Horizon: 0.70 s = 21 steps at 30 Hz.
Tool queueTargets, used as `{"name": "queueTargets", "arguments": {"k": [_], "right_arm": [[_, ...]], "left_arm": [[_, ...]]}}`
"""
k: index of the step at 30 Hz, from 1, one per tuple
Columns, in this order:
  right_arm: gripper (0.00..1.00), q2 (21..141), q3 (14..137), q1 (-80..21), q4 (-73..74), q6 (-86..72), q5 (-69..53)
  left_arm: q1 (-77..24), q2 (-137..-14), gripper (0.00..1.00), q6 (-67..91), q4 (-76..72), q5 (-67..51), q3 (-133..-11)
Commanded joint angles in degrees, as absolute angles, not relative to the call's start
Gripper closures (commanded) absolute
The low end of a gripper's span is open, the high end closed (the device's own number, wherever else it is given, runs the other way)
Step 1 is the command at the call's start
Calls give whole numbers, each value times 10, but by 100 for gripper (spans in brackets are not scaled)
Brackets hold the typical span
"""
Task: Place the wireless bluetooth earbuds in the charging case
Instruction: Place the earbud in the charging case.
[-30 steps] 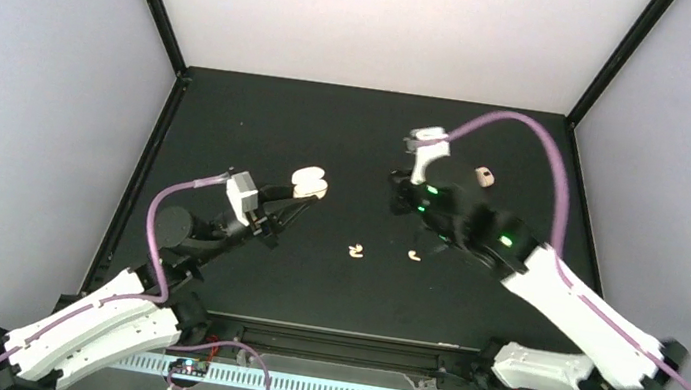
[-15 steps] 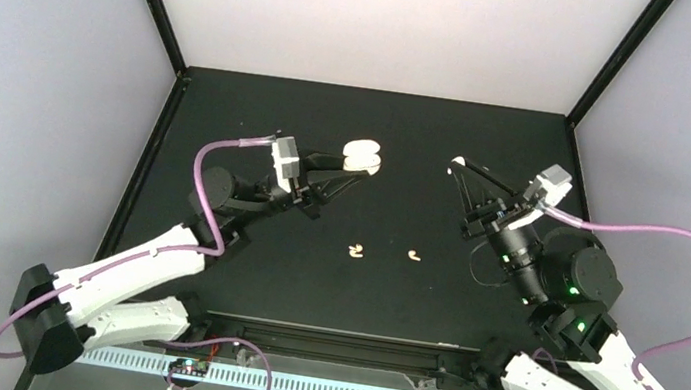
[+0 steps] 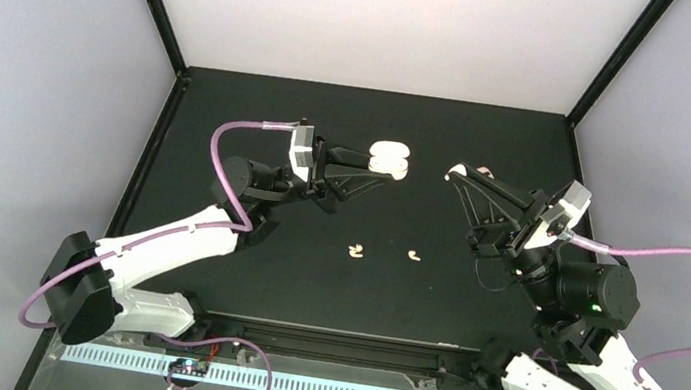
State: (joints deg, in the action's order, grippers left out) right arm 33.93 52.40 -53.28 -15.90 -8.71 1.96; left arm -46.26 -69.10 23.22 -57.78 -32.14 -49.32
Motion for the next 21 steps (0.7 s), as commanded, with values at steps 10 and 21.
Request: {"name": "queueTargets", "arguments": {"k": [10,21], "right_arm": [[99,377,515,-533,-213,-63,-55],[99,382,508,-533,-217,-79,-80]], "left_arm": [[-484,-729,98,299,-660,-376,-542],[-495,-729,98,272,-661,-405,-531]]}}
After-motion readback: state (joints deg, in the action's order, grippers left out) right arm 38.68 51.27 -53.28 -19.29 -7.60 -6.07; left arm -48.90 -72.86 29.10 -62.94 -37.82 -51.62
